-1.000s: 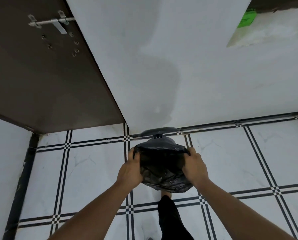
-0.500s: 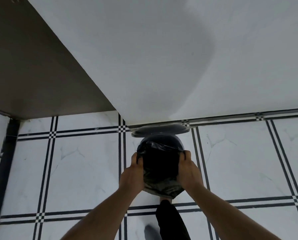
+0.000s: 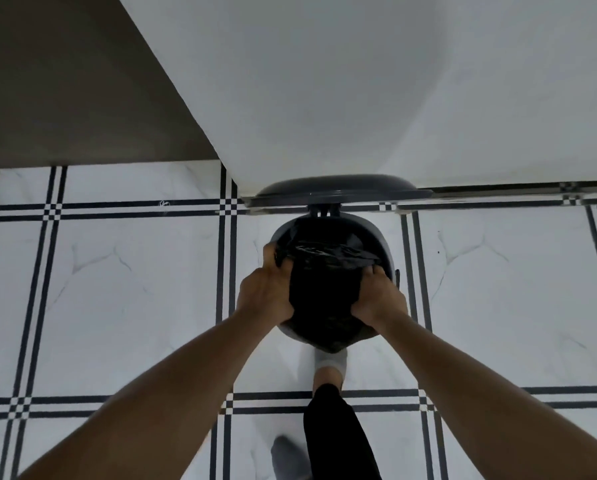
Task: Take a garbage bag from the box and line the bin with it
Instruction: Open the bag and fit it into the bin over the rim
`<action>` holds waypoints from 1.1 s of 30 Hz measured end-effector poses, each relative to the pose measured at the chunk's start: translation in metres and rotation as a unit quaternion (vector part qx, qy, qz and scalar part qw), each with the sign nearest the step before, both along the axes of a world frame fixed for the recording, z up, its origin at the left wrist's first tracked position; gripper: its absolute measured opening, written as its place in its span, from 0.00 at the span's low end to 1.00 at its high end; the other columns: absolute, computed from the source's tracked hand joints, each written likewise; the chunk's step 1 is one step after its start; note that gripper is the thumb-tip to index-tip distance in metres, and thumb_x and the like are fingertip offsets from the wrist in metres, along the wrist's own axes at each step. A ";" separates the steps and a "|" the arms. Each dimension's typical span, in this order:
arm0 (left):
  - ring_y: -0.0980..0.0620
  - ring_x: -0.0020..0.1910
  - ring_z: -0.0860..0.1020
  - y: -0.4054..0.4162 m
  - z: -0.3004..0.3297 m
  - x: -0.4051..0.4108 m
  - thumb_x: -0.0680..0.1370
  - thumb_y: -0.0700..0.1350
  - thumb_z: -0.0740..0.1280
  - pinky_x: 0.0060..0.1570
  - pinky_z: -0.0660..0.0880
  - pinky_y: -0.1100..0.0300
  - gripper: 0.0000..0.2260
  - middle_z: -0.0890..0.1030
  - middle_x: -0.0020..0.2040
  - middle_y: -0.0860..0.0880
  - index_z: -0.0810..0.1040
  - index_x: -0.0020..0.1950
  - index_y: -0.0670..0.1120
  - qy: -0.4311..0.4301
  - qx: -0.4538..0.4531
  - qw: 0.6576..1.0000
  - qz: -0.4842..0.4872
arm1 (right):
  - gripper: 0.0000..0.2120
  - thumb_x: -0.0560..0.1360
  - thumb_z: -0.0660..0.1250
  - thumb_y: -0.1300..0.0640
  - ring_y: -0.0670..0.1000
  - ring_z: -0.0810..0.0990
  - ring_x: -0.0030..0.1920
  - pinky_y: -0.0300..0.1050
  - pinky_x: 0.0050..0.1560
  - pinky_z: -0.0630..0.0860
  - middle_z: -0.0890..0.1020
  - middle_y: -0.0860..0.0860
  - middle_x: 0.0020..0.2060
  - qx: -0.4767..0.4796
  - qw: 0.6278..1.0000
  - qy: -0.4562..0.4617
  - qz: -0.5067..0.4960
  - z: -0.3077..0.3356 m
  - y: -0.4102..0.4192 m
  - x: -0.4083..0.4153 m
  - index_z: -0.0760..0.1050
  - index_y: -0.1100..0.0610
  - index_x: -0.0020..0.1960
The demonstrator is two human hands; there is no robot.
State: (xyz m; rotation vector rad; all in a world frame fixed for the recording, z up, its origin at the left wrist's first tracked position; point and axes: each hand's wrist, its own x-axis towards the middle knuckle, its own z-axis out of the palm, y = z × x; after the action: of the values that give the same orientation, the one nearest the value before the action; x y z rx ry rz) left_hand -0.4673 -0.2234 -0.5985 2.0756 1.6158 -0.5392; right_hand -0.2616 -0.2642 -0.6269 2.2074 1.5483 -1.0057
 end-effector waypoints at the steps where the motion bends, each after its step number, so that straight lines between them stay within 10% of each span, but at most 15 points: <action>1: 0.46 0.37 0.75 0.005 -0.005 0.000 0.68 0.47 0.76 0.40 0.78 0.53 0.36 0.55 0.74 0.42 0.65 0.74 0.48 -0.005 -0.001 1.000 0.008 | 0.29 0.70 0.72 0.57 0.60 0.79 0.59 0.54 0.48 0.78 0.72 0.54 0.63 0.017 1.000 0.004 -0.006 -0.004 0.004 0.004 0.65 0.58 0.68; 7: 0.36 0.48 0.81 0.051 -0.020 -0.007 0.69 0.48 0.72 0.48 0.80 0.47 0.37 0.60 0.65 0.42 0.61 0.76 0.52 -0.020 -0.007 0.999 0.048 | 0.31 0.70 0.68 0.52 0.64 0.82 0.51 0.52 0.44 0.78 0.82 0.56 0.50 0.140 0.990 0.004 0.003 0.000 0.032 0.027 0.63 0.54 0.71; 13: 0.36 0.66 0.76 0.093 -0.043 -0.018 0.73 0.46 0.64 0.59 0.76 0.49 0.38 0.61 0.75 0.40 0.55 0.81 0.61 -0.023 -0.098 0.993 0.061 | 0.25 0.71 0.66 0.52 0.57 0.80 0.54 0.45 0.55 0.77 0.82 0.53 0.51 0.049 0.984 0.116 -0.124 0.004 0.083 0.057 0.72 0.37 0.67; 16: 0.44 0.58 0.79 0.105 -0.052 -0.024 0.74 0.44 0.62 0.55 0.78 0.56 0.34 0.72 0.70 0.44 0.62 0.80 0.62 -0.119 -0.138 0.975 0.125 | 0.06 0.68 0.66 0.61 0.55 0.77 0.40 0.40 0.38 0.72 0.77 0.50 0.35 -0.040 0.969 0.171 -0.175 -0.003 0.104 0.069 0.75 0.51 0.39; 21: 0.53 0.29 0.66 0.099 -0.060 -0.026 0.76 0.33 0.60 0.23 0.62 0.67 0.25 0.71 0.36 0.48 0.75 0.72 0.48 -0.195 -0.211 0.912 0.293 | 0.08 0.61 0.63 0.59 0.49 0.74 0.26 0.34 0.27 0.68 0.76 0.48 0.30 -0.118 0.848 0.300 -0.421 -0.007 0.105 0.088 0.73 0.53 0.40; 27: 0.53 0.32 0.64 0.107 -0.055 -0.028 0.75 0.33 0.62 0.27 0.59 0.63 0.24 0.69 0.35 0.50 0.79 0.66 0.54 -0.243 -0.258 0.873 0.336 | 0.06 0.62 0.63 0.61 0.49 0.78 0.28 0.33 0.28 0.74 0.79 0.48 0.32 -0.119 0.787 0.313 -0.519 -0.022 0.107 0.095 0.75 0.53 0.37; 33: 0.54 0.42 0.78 0.105 -0.052 -0.045 0.73 0.26 0.65 0.40 0.78 0.62 0.29 0.82 0.47 0.51 0.83 0.63 0.56 -0.320 -0.241 0.819 0.411 | 0.08 0.75 0.64 0.60 0.52 0.83 0.35 0.40 0.35 0.80 0.85 0.53 0.41 -0.058 0.781 0.375 -0.496 -0.030 0.101 0.090 0.81 0.56 0.50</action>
State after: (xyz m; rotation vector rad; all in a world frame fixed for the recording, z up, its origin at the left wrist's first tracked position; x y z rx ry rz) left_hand -0.5123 -0.1180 -0.6508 0.8767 1.5314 0.0742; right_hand -0.1716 -0.1631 -0.6572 2.6594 0.2518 -2.4065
